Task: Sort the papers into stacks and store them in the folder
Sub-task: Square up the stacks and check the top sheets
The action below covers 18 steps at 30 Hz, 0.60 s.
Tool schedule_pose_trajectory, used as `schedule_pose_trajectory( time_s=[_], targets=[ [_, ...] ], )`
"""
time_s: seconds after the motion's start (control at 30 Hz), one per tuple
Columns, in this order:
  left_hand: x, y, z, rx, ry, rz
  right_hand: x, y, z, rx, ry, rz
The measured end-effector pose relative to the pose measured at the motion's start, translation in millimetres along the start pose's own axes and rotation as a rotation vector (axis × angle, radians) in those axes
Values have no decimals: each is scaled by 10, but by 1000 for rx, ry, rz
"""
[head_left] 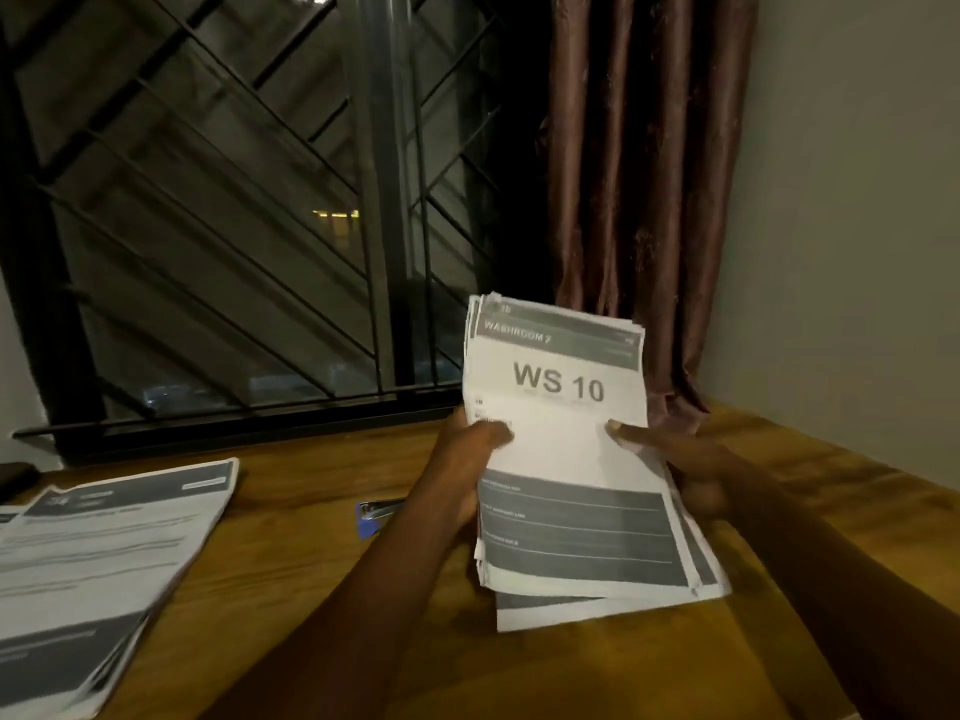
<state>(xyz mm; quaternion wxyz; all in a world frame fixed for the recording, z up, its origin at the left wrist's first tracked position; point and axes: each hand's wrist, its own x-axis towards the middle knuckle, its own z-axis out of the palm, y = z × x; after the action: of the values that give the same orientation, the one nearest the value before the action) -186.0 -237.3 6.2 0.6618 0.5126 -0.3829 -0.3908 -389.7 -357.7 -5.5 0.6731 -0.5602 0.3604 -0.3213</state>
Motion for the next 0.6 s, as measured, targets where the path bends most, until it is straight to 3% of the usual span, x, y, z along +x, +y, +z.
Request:
schedule_pose_trajectory(
  time_s=[0.07,0.2,0.37,0.6],
  targets=[
    [-74,265,-126,97,41,112,6,-101,250,120,-87,-53],
    [-215,785,-569,294,131,315,-21,-328,905,192,-79,-280],
    [-556,1285,-1260,269,292,412,-189,-531,1922,146,-102,-488],
    [-942,1596,-1823,239,306,531,-403,-606,2613,84,-114,-618]
  ],
)
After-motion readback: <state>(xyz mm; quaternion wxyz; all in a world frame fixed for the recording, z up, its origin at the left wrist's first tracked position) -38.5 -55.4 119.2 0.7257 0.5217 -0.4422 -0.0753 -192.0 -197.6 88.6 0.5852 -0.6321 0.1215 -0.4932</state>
